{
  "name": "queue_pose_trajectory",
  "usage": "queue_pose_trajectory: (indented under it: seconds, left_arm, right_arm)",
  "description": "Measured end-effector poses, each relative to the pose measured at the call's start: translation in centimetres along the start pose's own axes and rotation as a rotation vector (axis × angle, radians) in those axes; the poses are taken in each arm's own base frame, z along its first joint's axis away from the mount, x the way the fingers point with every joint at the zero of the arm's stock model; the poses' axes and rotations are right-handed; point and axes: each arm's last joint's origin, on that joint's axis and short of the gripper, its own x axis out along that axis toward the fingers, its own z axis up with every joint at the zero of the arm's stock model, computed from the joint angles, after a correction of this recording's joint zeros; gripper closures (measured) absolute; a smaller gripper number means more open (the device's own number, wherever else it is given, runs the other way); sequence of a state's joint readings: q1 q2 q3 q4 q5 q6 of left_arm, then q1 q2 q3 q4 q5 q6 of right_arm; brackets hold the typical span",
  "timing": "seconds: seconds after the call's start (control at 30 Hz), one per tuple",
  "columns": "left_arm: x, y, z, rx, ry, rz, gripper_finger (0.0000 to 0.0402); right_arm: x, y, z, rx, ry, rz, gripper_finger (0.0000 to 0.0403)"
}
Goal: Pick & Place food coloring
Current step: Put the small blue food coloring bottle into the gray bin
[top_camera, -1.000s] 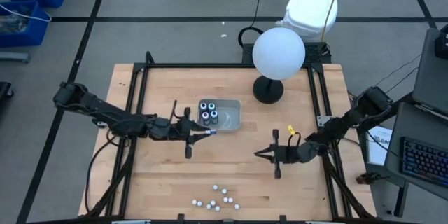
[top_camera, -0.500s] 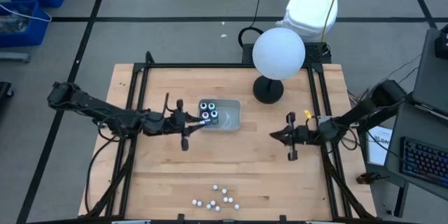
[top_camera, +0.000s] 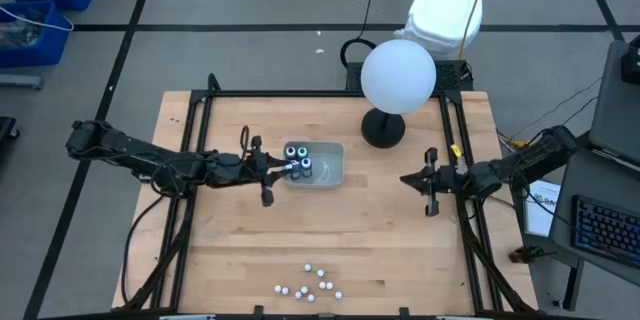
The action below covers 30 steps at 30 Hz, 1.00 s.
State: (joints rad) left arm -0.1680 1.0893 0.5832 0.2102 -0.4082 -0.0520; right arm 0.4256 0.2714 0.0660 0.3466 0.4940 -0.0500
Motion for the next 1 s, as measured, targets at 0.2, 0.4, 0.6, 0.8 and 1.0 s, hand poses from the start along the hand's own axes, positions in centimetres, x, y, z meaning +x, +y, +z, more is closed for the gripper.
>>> queue_pose_trajectory:
  seconds: [0.2, 0.4, 0.6, 0.8, 1.0]
  left_arm:
    - [0.5, 0.4, 2.7, 0.026, 0.179, 0.03, 0.0332]
    - [1.8, 0.5, 8.2, 0.088, 0.295, 0.047, 0.0332]
    - [5.1, 0.3, 12.4, 0.158, 0.497, 0.076, 0.0333]
    - [9.3, -0.4, 14.1, 0.265, 0.667, 0.054, 0.0333]
    - [13.4, -0.1, 13.1, 0.306, 0.852, -0.035, 0.0333]
  right_arm:
    - [-0.2, -0.4, 0.2, -0.005, -0.027, 0.016, 0.0403]
    - [0.0, -0.7, 0.1, -0.02, -0.009, -0.016, 0.0403]
    - [0.2, -0.6, -0.2, -0.036, 0.019, -0.014, 0.0403]
    - [0.3, -0.5, -0.3, -0.029, 0.023, -0.015, 0.0403]
    - [0.3, -0.5, -0.3, -0.028, 0.023, -0.014, 0.0403]
